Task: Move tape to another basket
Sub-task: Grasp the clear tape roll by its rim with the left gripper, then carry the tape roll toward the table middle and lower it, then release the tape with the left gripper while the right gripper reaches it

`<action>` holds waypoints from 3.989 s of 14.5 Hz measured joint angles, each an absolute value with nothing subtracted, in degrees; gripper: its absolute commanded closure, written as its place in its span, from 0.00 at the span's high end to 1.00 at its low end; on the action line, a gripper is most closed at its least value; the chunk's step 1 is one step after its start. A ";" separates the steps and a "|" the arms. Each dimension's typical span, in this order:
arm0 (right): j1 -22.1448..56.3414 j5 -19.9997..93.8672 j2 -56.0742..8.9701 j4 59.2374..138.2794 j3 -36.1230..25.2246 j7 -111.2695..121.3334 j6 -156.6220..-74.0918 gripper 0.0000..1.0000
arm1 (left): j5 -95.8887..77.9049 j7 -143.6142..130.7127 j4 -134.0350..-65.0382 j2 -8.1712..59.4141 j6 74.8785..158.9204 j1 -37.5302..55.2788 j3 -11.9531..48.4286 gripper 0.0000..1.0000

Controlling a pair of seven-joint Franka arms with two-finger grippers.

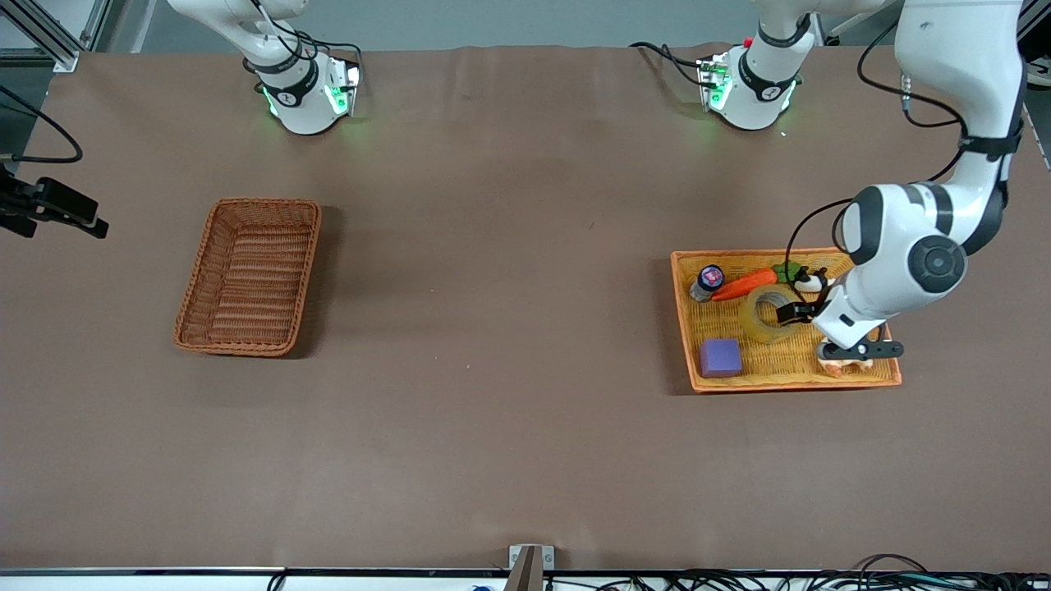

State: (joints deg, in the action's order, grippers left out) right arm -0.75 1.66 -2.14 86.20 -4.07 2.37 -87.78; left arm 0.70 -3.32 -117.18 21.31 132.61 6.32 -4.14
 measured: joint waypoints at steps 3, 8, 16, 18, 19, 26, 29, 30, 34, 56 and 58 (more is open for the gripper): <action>-0.75 1.66 -2.14 86.20 -4.07 2.38 -87.76 1.00 | 0.71 -3.18 -117.29 24.06 132.84 6.22 -4.15 0.74; -0.75 1.66 -2.14 86.20 -4.07 2.38 -87.74 1.00 | 0.69 0.05 -117.17 26.02 134.28 5.57 -4.70 0.05; -0.75 1.66 -2.14 86.21 -4.08 2.38 -87.73 1.00 | 0.67 0.10 -115.38 19.17 127.98 4.89 -4.79 0.00; -0.75 1.66 -2.14 86.21 -4.08 2.38 -87.73 1.00 | 0.67 0.11 -113.08 15.62 122.40 4.89 -4.08 0.00; -0.75 1.66 -2.14 86.21 -4.09 2.38 -87.73 1.00 | 0.64 0.09 -111.42 14.56 119.91 4.85 -2.89 0.01; -0.76 1.66 -2.14 86.21 -4.12 2.38 -87.72 1.00 | 0.58 -27.07 -101.23 18.67 112.79 6.08 15.69 0.01; -0.76 1.66 -2.14 86.22 -4.12 2.39 -87.72 1.00 | 2.25 -40.35 -95.28 25.67 112.86 8.29 23.04 0.02; -0.76 1.66 -2.14 86.23 -4.12 2.39 -87.72 1.00 | 4.03 -44.48 -93.03 28.47 112.87 10.05 24.41 0.06; -0.76 1.66 -2.14 86.24 -4.15 2.39 -87.71 1.00 | 9.23 -52.92 -82.48 41.06 114.54 21.10 25.99 0.07; 7.02 4.98 -5.15 87.25 -3.49 -4.83 -94.49 1.00 | 8.23 -49.16 -71.00 36.90 110.45 23.52 18.93 1.00; 13.13 4.97 -8.62 87.77 -3.14 -9.12 -97.65 1.00 | 8.11 -44.87 -74.92 31.44 110.10 18.13 18.85 1.00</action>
State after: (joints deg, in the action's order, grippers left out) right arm 13.13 4.97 -8.62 87.77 -3.14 -9.12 -97.65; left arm 8.11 -44.87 -74.92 31.44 110.10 18.13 18.85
